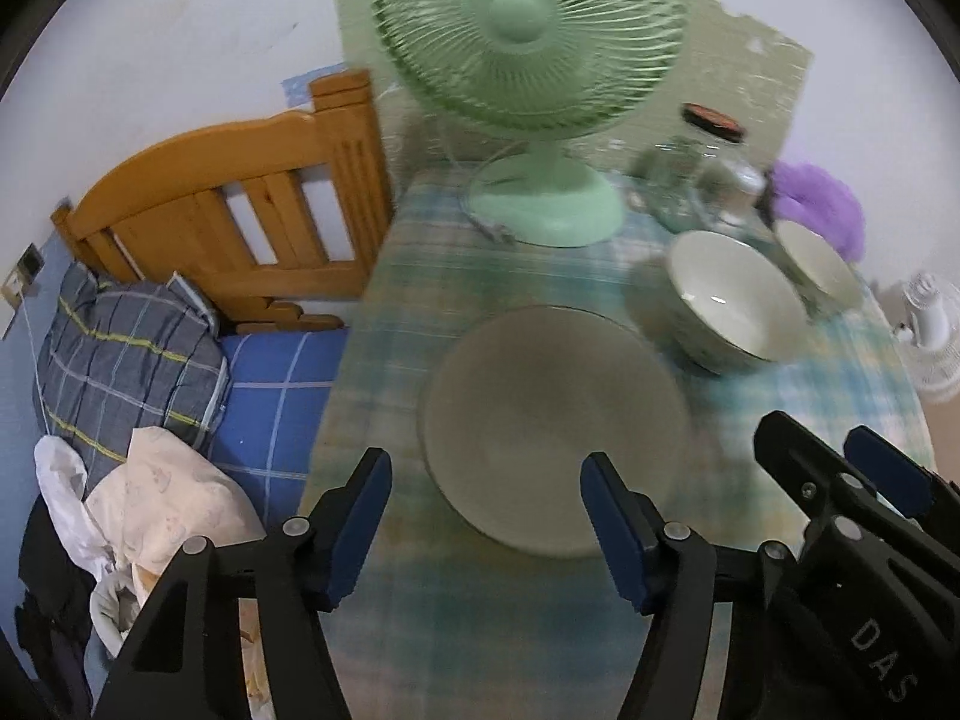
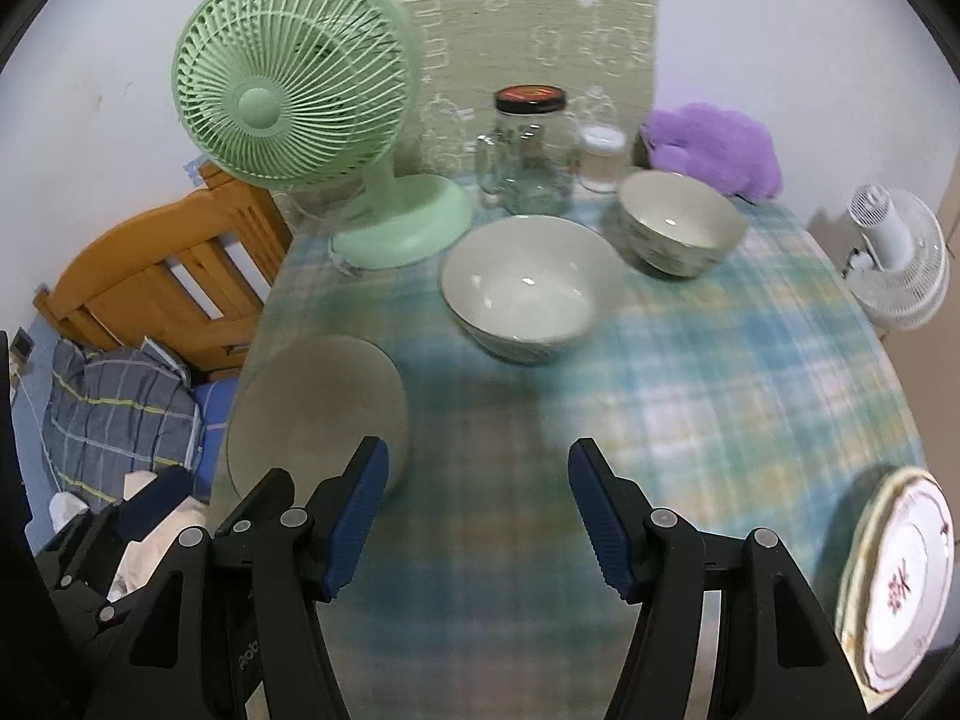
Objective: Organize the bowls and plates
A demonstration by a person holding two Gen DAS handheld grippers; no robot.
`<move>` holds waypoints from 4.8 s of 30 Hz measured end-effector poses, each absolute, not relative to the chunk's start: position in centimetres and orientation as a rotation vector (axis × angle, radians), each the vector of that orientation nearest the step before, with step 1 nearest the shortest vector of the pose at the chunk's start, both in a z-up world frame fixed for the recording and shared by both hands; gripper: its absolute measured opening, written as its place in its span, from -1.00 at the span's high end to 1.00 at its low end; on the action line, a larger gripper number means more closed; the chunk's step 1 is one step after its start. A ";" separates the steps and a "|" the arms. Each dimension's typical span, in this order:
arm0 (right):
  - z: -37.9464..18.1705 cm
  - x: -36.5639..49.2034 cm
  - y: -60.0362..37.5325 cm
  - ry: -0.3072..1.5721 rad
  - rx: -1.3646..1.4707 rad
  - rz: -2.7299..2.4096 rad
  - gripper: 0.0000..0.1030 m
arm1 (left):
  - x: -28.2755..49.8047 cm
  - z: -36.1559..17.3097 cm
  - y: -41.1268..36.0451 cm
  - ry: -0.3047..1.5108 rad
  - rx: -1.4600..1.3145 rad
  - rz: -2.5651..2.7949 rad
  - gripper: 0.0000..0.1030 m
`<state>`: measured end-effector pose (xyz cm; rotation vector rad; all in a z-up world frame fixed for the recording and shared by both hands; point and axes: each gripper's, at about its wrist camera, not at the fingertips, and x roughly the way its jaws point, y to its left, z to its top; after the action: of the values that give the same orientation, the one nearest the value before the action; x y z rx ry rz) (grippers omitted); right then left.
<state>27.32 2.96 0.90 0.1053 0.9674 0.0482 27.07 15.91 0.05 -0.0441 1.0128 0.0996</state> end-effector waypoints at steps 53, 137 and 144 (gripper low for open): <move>-2.3 25.7 1.6 1.100 0.058 0.012 0.66 | 25.2 -2.7 11.8 1.107 0.034 -0.037 0.63; 3.4 22.3 -12.4 1.036 0.027 0.242 -0.39 | 20.9 3.8 -2.8 1.016 -0.054 0.085 -0.68; 4.5 26.8 -10.2 0.992 0.017 0.229 -0.39 | 25.5 4.4 -0.5 0.978 -0.072 0.081 -0.66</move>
<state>26.83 -10.24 4.54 0.0173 0.9918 0.2292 25.53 -0.52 4.41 -0.0718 0.9776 0.0808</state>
